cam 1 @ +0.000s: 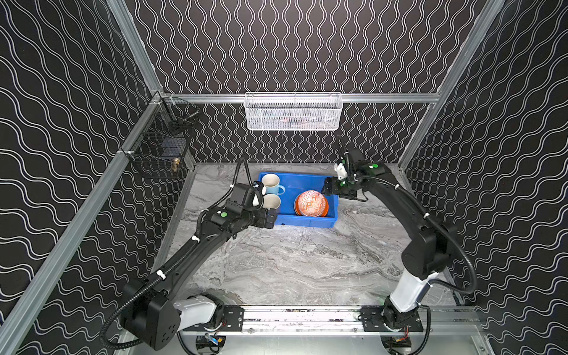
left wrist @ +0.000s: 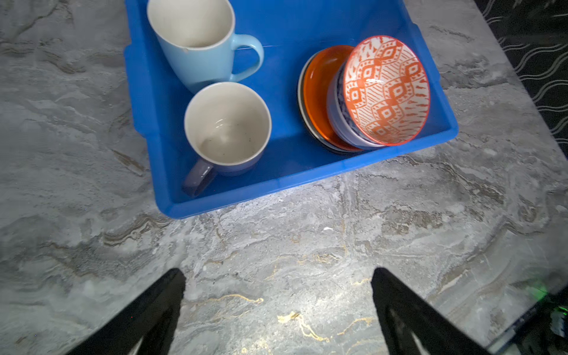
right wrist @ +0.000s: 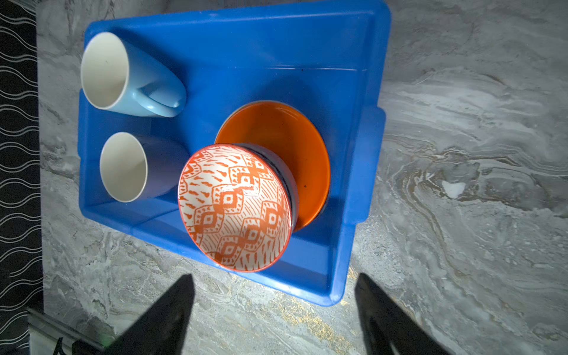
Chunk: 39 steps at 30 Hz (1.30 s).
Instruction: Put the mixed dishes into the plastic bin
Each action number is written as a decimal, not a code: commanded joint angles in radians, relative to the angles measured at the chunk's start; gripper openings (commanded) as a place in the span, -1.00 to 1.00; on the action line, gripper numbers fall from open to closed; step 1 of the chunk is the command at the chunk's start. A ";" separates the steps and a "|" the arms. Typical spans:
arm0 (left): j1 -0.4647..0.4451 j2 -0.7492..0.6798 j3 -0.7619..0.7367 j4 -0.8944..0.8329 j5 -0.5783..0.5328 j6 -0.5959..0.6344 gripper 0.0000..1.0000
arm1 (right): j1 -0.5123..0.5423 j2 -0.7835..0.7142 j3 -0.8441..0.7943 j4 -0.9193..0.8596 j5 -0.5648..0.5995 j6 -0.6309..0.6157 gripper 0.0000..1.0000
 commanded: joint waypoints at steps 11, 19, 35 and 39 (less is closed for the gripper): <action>0.145 -0.134 -0.204 0.205 -0.234 -0.052 0.97 | -0.129 -0.353 -0.443 0.108 0.170 0.082 0.98; 0.203 -0.303 -0.477 0.522 -0.259 0.083 0.97 | -0.157 -0.623 -0.755 0.385 0.296 0.053 0.98; 0.271 -0.098 -0.768 1.185 -0.341 0.156 0.97 | -0.271 -0.739 -1.210 1.094 0.408 -0.116 0.98; 0.274 -0.044 -0.793 1.298 -0.329 0.157 0.97 | -0.303 -0.717 -1.293 1.268 0.363 -0.133 0.99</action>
